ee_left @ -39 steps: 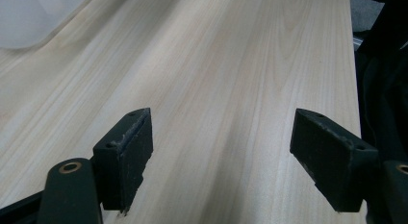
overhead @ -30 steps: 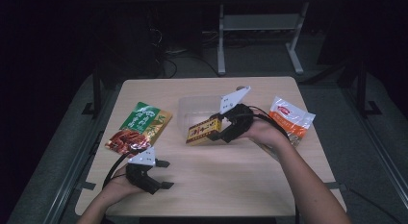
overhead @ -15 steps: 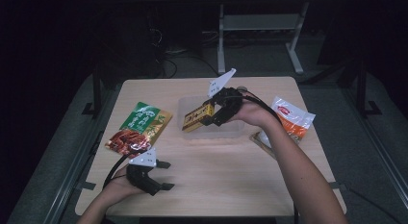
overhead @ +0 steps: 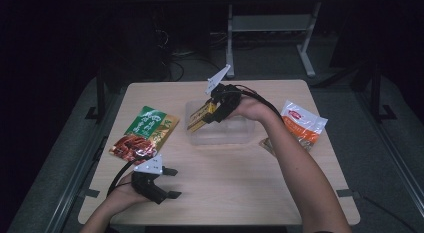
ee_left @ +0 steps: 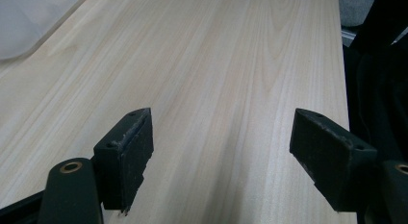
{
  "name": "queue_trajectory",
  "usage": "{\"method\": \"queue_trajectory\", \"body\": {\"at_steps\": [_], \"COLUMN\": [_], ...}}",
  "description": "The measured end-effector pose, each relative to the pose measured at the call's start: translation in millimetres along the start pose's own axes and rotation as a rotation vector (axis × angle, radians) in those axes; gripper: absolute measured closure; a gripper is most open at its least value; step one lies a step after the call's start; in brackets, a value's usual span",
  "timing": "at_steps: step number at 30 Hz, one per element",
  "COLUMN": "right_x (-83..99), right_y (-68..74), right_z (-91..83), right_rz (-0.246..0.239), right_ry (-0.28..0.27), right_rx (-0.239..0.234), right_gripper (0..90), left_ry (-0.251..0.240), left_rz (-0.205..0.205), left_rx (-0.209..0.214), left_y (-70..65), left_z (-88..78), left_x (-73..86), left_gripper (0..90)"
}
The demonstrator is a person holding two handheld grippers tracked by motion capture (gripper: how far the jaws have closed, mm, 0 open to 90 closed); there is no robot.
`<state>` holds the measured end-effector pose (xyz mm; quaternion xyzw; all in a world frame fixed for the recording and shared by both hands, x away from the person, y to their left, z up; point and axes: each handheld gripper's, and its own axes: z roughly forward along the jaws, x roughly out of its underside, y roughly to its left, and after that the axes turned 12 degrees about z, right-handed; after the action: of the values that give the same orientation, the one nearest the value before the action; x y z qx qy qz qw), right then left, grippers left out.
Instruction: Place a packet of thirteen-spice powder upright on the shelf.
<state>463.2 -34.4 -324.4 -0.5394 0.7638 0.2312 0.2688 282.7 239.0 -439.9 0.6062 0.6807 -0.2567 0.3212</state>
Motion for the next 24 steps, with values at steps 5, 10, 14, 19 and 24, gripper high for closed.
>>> {"method": "queue_trajectory", "body": {"at_steps": [5,10,14,19,24], "right_x": [-5.9,-11.0,-13.4,-16.6,-19.6], "right_y": [-3.8,-7.9,-10.4,-12.7,-14.3], "right_z": [7.1,11.7,16.8,20.8,23.8], "right_rz": [0.002,-0.011,-0.027,-0.035,-0.044], "right_ry": [0.009,0.036,0.055,0.067,0.079], "right_rx": [0.000,0.008,0.026,0.022,0.026], "right_gripper": [31.5,31.5,31.4,31.4,31.3], "left_ry": [0.004,0.005,0.008,0.011,0.009], "left_rz": [0.000,0.002,0.003,0.011,0.011], "left_rx": [0.005,0.010,0.014,0.021,0.021], "left_y": [0.0,-0.1,0.1,0.2,0.4], "left_z": [-0.5,0.0,0.4,0.1,0.1], "left_x": [0.1,0.2,0.5,0.0,0.2], "left_gripper": [22.9,22.9,22.9,22.9,22.9]}}
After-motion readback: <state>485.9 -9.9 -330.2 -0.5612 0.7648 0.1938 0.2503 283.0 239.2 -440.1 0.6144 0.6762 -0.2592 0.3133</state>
